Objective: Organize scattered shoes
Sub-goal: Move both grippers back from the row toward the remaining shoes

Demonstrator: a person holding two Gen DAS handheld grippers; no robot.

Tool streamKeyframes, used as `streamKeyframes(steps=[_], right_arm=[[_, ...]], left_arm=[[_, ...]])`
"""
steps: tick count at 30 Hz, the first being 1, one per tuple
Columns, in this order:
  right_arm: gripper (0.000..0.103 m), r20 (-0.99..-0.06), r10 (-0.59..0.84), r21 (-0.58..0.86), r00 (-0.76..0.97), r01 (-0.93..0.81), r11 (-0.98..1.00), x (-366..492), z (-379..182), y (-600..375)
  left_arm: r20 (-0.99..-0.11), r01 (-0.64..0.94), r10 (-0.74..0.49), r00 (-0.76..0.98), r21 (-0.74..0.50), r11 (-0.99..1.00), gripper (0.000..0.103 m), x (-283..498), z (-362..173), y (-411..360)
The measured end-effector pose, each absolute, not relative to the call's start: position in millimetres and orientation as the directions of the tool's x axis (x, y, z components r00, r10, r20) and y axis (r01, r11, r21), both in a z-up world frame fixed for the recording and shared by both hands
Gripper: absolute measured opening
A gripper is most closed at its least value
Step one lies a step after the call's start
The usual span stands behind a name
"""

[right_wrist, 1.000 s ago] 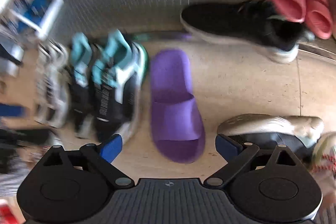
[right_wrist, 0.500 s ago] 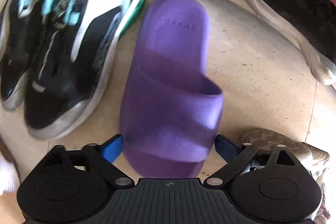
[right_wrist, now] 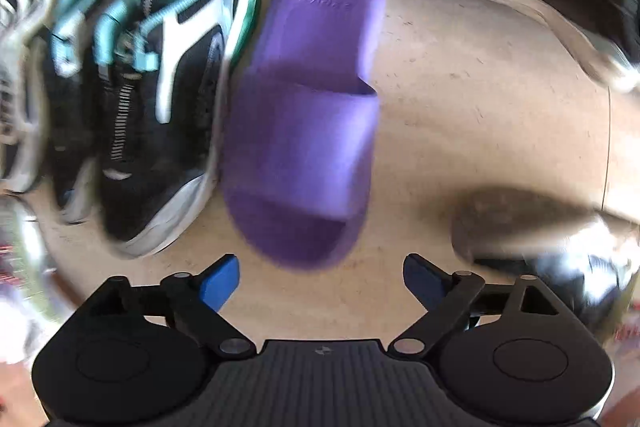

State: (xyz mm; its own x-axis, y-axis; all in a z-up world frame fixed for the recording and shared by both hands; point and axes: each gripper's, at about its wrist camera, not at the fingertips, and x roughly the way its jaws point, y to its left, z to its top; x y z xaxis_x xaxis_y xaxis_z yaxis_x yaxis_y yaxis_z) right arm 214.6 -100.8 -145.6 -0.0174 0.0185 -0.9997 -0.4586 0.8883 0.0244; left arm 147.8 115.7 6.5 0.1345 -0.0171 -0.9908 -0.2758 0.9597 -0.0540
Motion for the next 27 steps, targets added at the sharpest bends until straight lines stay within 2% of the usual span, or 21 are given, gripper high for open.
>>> streamKeyframes(steps=[4,7,10,12,17,21,27], right_arm=[[0.091,-0.998,0.02,-0.005,0.064,-0.374,0.927,204,-89,-140],[0.09,-0.971,0.06,0.006,0.232,-0.223,0.975,191,-26,-192],[0.09,-0.919,0.076,0.076,0.386,-0.016,0.997,171,26,-242],[0.091,-0.871,0.111,0.176,0.478,0.094,0.98,147,63,-268],[0.091,-0.761,0.183,0.287,0.623,0.07,0.955,98,108,-270],[0.092,-0.703,0.237,0.322,0.67,0.003,0.947,68,137,-262],[0.093,-0.675,0.324,0.357,0.663,-0.091,0.93,37,161,-245]], left_arm=[[-0.99,-0.193,-0.011,0.139,-0.038,0.98,0.092,153,12,94],[-0.985,-0.13,-0.031,0.169,-0.053,0.99,0.092,160,22,75],[-0.977,-0.06,-0.032,0.211,-0.045,0.997,0.092,158,29,55],[-0.973,-0.012,-0.017,0.231,-0.021,1.0,0.092,154,31,45],[-0.969,0.011,0.056,0.242,0.06,0.998,0.092,136,33,42],[-0.963,-0.076,0.049,0.265,0.03,0.997,0.092,113,48,62],[-0.947,-0.177,0.041,0.318,-0.017,0.984,0.092,85,71,88]])
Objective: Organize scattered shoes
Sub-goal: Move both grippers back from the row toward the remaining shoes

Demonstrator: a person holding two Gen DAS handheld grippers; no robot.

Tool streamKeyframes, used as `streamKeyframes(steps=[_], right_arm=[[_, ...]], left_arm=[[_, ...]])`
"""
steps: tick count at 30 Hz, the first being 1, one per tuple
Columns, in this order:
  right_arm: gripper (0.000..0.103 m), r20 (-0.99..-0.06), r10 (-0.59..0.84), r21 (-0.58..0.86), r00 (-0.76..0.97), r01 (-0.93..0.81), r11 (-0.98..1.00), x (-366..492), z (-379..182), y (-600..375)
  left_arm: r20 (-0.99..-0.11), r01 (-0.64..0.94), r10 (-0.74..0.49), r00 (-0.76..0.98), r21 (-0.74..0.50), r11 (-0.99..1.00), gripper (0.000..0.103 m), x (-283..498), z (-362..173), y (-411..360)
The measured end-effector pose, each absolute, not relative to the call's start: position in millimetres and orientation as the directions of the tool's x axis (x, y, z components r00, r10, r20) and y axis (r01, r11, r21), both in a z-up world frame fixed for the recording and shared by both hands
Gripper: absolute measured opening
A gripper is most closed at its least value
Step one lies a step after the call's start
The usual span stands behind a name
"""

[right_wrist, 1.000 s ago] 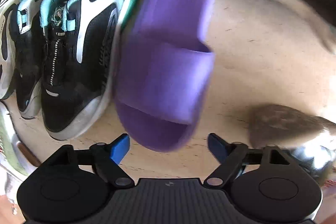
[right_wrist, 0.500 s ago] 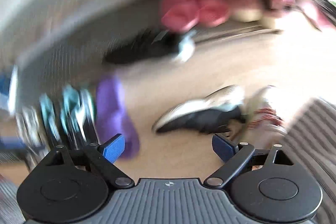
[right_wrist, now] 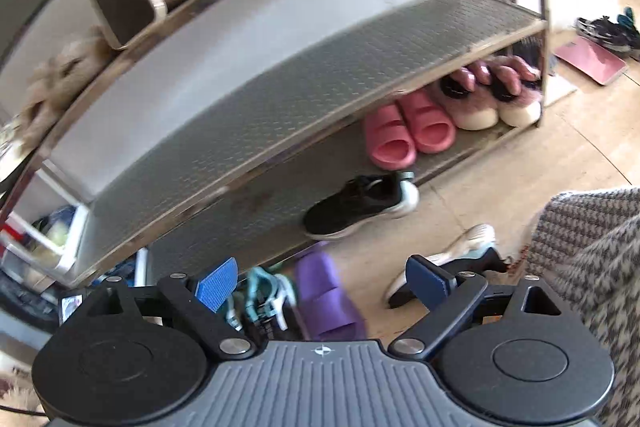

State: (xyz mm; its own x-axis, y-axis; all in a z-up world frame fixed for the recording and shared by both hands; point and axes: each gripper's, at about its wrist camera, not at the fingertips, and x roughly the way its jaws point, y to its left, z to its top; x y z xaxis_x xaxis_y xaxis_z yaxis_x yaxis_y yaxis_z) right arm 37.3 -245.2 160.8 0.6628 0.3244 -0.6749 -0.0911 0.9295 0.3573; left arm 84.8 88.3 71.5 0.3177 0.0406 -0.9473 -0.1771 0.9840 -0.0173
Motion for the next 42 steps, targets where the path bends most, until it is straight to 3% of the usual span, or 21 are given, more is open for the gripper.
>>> streamKeyframes(steps=[7,15,36,42], right_arm=[[0.094,-0.652,0.423,0.441,0.629,-0.138,0.887,29,178,-231],[0.096,-0.63,0.502,0.558,0.592,-0.105,0.823,21,179,-237],[0.096,-0.635,0.443,0.538,0.633,-0.049,0.841,26,183,-261],[0.096,-0.632,0.385,0.474,0.672,-0.057,0.879,38,189,-272]], left_arm=[[-0.956,-0.33,0.074,0.284,-0.025,0.944,0.092,71,71,121],[-0.966,-0.327,0.064,0.252,-0.022,0.945,0.092,71,61,116],[-0.964,-0.296,0.046,0.263,-0.036,0.954,0.092,86,64,100],[-0.966,-0.186,0.006,0.259,-0.043,0.982,0.092,90,63,78]])
